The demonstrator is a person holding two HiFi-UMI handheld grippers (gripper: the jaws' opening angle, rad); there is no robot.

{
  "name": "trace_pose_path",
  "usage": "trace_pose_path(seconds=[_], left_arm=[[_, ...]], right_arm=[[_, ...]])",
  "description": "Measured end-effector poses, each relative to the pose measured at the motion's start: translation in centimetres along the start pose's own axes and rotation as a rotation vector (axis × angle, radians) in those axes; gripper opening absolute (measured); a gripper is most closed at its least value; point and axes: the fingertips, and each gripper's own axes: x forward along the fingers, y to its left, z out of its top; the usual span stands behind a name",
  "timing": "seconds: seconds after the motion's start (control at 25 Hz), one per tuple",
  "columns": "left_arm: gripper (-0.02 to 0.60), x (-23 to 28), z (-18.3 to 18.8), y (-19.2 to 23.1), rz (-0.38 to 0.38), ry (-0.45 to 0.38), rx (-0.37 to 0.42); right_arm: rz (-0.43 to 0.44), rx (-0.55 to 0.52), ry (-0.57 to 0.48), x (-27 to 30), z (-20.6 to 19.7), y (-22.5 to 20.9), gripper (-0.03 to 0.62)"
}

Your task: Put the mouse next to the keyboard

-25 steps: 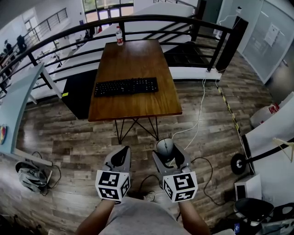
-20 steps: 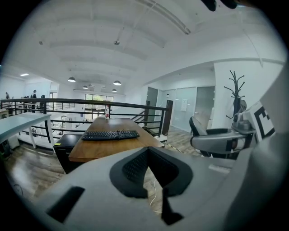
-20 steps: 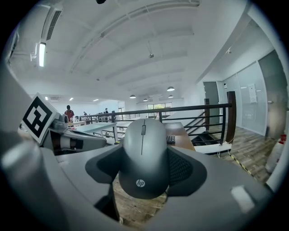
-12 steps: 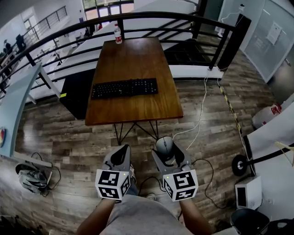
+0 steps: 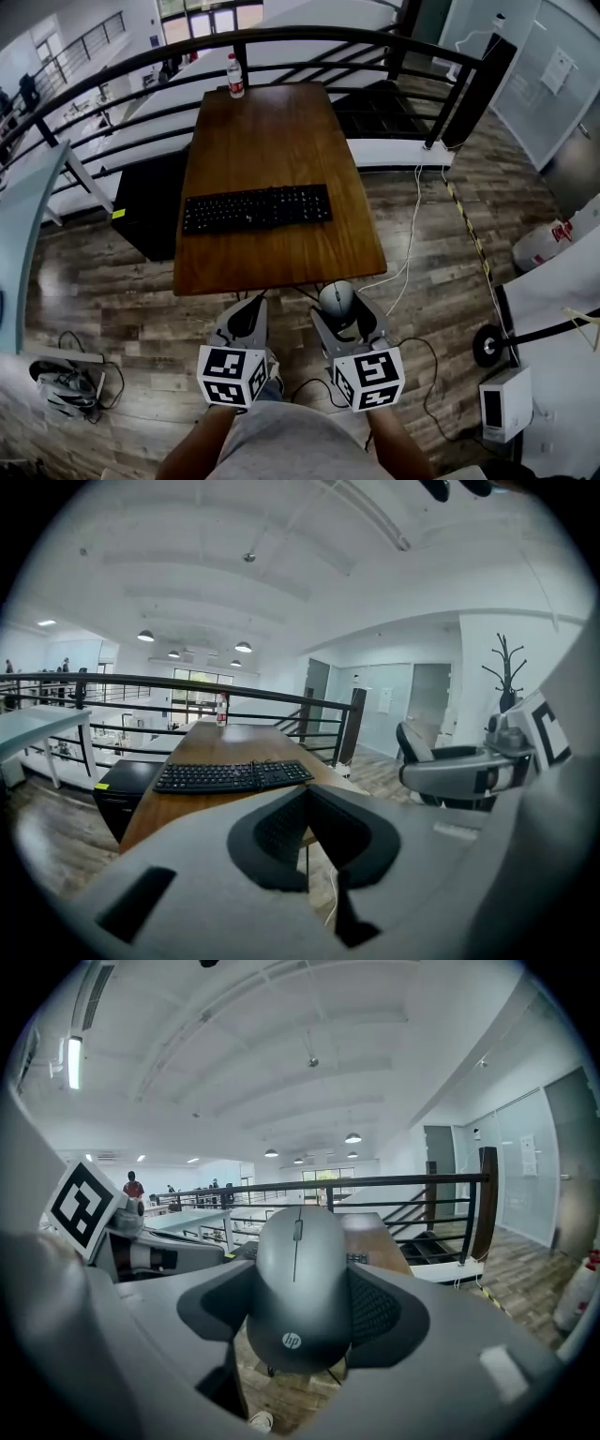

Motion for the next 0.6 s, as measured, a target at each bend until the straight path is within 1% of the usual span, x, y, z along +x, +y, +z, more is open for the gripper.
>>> trace_pose_path(seconds=[0.28, 0.6], left_arm=[[-0.006, 4.4, 2.2, 5.2, -0.033, 0.023, -0.005], [-0.006, 8.0, 4.0, 9.0, -0.077, 0.035, -0.006]], right_arm=[[-0.031, 0.004, 0.026, 6.6, 2.3, -0.2, 0.301], [-0.069, 0.005, 0.046, 12.1, 4.2, -0.6, 0.301]])
